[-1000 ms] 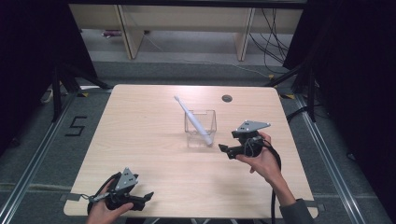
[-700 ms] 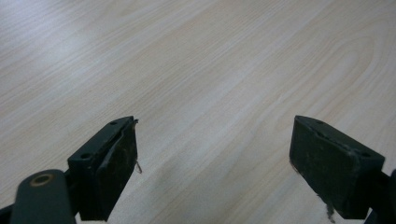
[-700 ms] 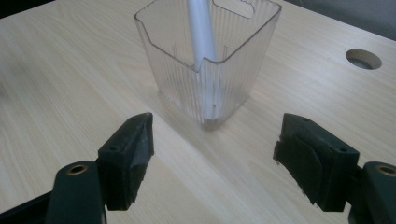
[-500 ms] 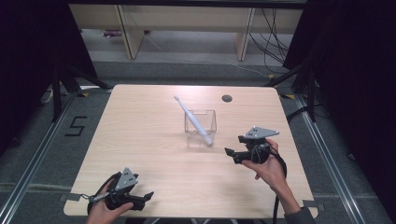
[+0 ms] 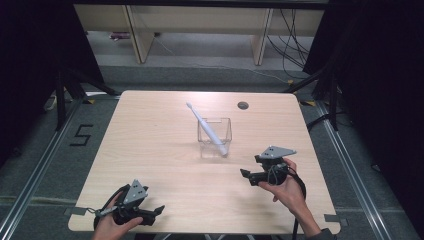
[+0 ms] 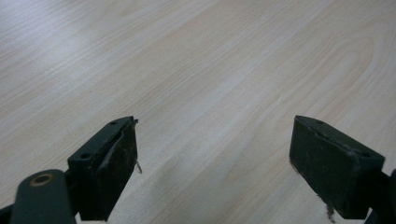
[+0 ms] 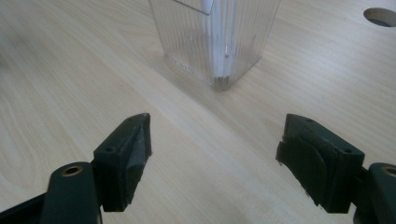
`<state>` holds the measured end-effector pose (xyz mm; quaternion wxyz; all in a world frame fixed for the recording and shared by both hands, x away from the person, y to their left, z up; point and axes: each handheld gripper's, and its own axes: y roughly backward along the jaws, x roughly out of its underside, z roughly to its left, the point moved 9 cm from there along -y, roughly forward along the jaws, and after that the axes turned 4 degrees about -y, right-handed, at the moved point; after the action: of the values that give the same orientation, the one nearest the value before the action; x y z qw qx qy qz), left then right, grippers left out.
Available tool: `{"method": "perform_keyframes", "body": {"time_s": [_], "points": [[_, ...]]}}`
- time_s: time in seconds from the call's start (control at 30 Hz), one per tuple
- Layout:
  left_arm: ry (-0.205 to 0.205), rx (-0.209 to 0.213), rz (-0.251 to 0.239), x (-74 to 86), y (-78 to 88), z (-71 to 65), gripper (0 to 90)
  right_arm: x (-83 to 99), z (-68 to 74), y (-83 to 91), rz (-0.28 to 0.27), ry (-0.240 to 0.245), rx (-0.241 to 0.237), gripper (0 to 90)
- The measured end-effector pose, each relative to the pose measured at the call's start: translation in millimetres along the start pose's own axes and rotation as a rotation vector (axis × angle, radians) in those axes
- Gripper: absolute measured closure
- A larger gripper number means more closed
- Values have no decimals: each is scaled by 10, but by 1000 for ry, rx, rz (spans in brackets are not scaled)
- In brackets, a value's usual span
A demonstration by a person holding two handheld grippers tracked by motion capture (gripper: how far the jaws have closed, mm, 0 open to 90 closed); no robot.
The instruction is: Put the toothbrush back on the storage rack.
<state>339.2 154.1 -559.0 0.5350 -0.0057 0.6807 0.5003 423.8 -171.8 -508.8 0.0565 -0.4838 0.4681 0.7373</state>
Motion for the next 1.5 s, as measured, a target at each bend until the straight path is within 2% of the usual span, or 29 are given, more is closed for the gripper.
{"method": "perform_keyframes", "body": {"time_s": [0.13,0.17,0.23,0.33,0.37,0.4,0.43,0.47,0.53,0.57,0.6,0.63,0.67,0.83,0.87,0.9,0.97,1.0,1.03,1.07,1.1,1.17,1.27,1.3,1.33,1.37,1.4,1.47,1.5], "points": [[0,2,-2,-1,-3,-5,149,52,41,18,1,-38,4,245],[0,2,-2,-1,-3,-5,149,60,35,22,4,-18,-4,245],[-1,0,-1,1,-2,-2,149,90,34,26,6,-14,-2,245],[1,6,-4,-1,-3,-15,149,151,49,33,14,-37,-1,242],[-23,9,16,17,11,-3,149,173,40,35,17,-33,6,242],[12,8,-13,-6,-10,-27,149,198,56,34,19,-44,5,241],[12,8,-13,-6,-11,-26,149,217,42,36,23,-23,3,240],[-19,3,14,16,4,2,149,226,40,32,16,-6,-1,235],[-5,2,4,9,-4,-7,149,265,62,44,22,-28,-2,228],[0,3,-1,4,-7,-13,149,283,61,54,27,-19,0,227],[-11,9,7,10,1,-12,149,291,67,51,17,-11,-7,227],[-17,9,12,13,6,-7,149,306,56,67,21,-3,7,226],[13,8,-15,-12,-11,-27,149,325,70,69,23,-14,3,226],[-5,6,5,5,-13,-19,149,406,75,95,30,-20,1,219],[-25,12,26,20,1,-12,149,417,67,96,26,-18,6,217],[-20,10,17,15,-3,-14,149,431,50,95,27,3,1,217],[-3,4,2,-1,-15,-14,149,462,51,114,34,-14,10,216],[-2,9,3,2,-14,-21,149,490,70,126,46,-42,9,216],[10,9,-7,-5,-26,-29,149,492,50,126,39,-14,7,216],[8,10,-5,-3,-28,-29,149,507,56,135,44,-19,10,216],[-6,4,8,9,-23,-12,149,509,29,137,35,11,24,216],[-14,5,16,14,-19,-10,149,544,78,165,57,-34,12,216],[-13,3,17,18,-19,-7,149,549,43,170,37,17,18,215],[-14,4,17,18,-19,-5,149,563,63,180,44,-5,13,215],[5,8,0,3,-30,-23,149,568,54,180,43,14,14,214],[-8,4,12,13,-23,-11,149,585,70,184,47,-9,15,211],[-13,3,17,18,-21,-7,149,595,72,179,46,3,12,209],[-11,4,15,18,-20,-9,149,625,102,194,61,-17,8,204],[-10,10,14,18,-19,-15,149,628,96,189,56,5,5,195]]}}
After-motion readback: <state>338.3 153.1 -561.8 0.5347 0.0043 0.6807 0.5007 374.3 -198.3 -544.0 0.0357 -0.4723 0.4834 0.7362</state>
